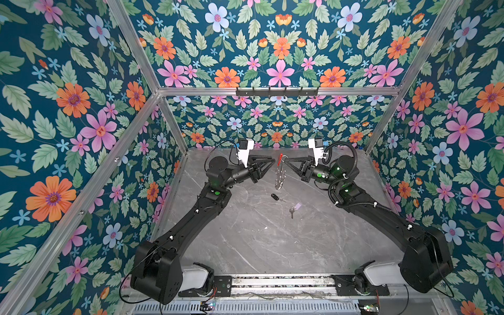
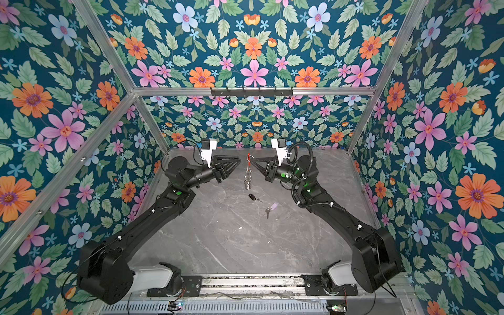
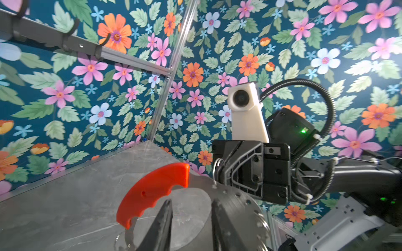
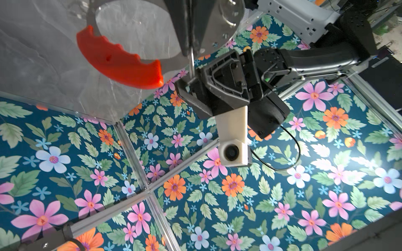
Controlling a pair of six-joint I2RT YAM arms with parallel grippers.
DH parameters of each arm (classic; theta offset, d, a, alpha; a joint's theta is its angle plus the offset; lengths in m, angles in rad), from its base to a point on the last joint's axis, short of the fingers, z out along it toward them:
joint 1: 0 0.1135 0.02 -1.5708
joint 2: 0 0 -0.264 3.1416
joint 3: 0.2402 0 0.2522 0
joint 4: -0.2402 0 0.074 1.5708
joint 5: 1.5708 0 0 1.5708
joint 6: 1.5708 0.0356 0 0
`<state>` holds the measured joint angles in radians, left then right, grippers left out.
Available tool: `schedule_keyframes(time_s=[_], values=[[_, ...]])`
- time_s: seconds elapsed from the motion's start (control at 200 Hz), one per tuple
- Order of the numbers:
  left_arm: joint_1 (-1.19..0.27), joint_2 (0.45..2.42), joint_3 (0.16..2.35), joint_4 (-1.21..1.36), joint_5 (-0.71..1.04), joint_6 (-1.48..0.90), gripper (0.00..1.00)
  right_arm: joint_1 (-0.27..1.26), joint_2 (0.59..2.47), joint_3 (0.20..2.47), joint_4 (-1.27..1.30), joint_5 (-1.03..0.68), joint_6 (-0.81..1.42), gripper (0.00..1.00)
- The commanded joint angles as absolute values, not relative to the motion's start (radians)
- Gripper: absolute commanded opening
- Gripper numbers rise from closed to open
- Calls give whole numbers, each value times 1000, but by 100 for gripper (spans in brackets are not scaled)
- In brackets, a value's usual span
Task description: Put the keys on the keyring
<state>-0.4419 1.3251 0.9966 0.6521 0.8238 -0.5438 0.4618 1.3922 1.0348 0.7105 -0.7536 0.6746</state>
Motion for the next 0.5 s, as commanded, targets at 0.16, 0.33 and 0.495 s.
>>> schedule_keyframes(time_s=[0.16,0.33,0.495], values=[[-449,1373,1010,923,925,-730,34,465,1410,1059,853,-805,765,0],[-460,1394,1019,944,936,-745,25,474,1427,1080,847,-825,770,0],[-462,1405,1028,944,937,-746,24,479,1437,1096,840,-843,772,0]])
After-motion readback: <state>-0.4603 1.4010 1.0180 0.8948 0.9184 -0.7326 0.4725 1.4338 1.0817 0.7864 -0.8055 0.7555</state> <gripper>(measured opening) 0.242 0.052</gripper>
